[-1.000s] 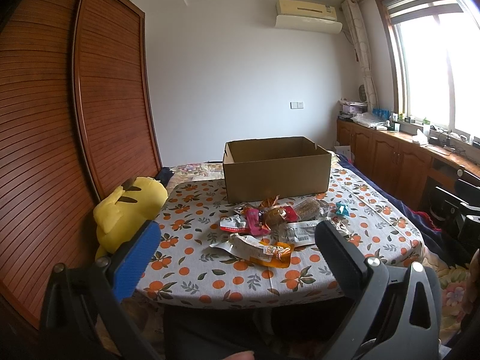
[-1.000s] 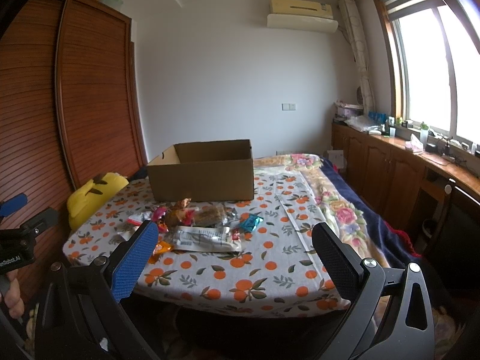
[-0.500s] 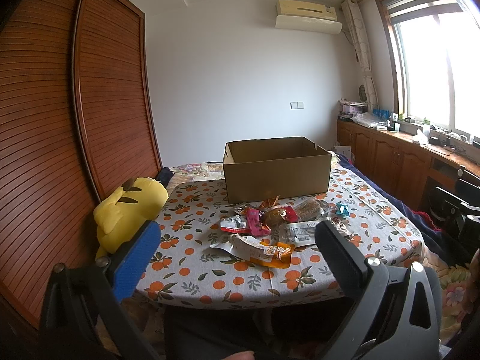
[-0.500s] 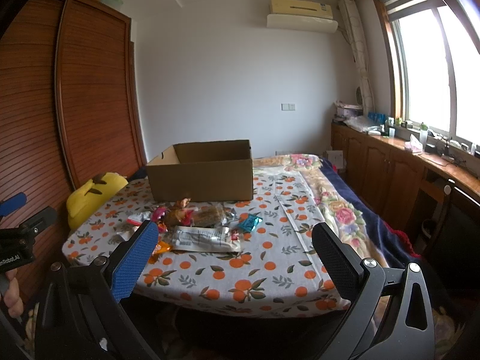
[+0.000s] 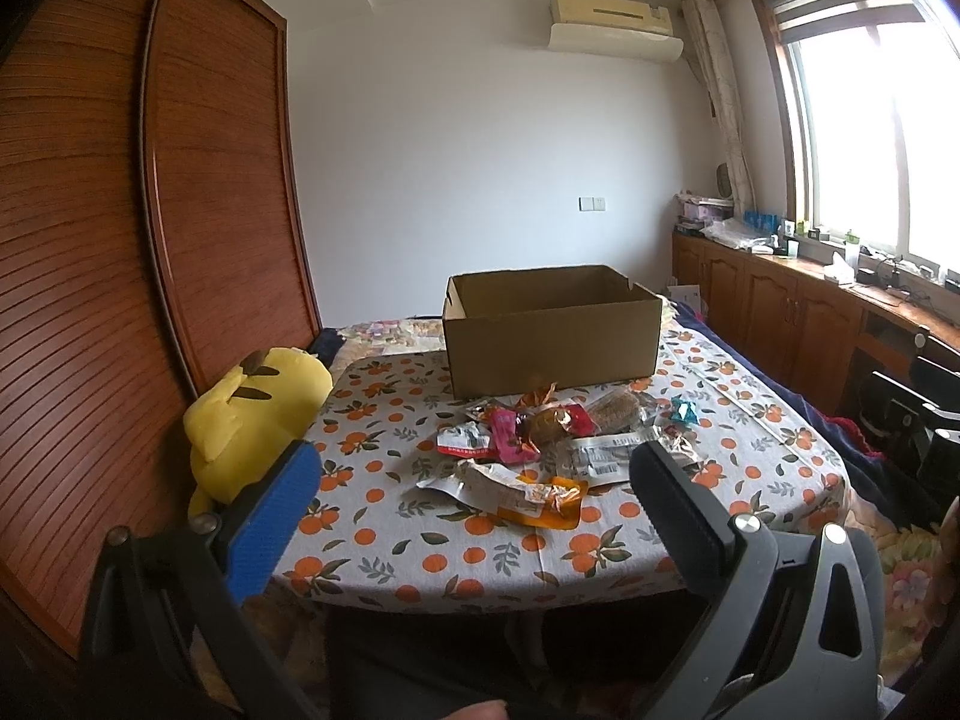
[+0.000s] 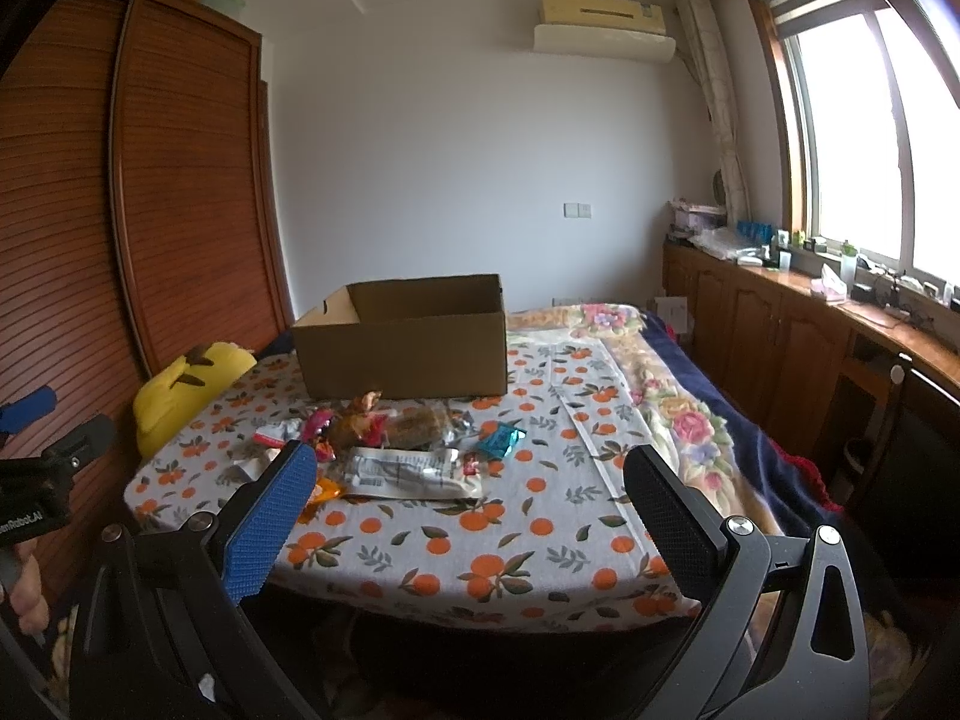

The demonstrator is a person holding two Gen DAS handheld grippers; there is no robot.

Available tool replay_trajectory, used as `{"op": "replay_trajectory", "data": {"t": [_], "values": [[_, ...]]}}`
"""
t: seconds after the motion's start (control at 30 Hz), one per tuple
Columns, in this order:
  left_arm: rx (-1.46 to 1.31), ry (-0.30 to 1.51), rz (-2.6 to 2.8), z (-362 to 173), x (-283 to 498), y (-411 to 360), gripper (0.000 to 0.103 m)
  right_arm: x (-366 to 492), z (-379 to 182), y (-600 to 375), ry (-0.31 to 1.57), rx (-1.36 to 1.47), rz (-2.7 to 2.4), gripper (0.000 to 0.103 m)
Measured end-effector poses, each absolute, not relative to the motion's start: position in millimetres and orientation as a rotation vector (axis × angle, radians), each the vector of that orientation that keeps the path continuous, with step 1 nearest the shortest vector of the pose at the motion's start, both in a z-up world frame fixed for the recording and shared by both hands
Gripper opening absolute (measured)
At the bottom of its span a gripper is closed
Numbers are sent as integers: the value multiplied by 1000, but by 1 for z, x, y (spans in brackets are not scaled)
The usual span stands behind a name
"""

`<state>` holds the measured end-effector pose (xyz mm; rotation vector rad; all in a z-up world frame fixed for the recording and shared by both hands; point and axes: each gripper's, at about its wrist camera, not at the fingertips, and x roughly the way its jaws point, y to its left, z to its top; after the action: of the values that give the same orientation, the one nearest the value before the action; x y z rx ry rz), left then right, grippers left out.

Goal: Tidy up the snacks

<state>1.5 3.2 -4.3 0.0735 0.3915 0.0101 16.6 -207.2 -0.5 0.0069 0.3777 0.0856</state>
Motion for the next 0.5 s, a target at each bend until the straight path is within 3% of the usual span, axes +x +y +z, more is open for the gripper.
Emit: {"op": "replay_trajectory", "data": {"t": [0.5], "values": [[85,475,22,-54,62,5,103,47,-28,-206,436,-3,98,103]]}}
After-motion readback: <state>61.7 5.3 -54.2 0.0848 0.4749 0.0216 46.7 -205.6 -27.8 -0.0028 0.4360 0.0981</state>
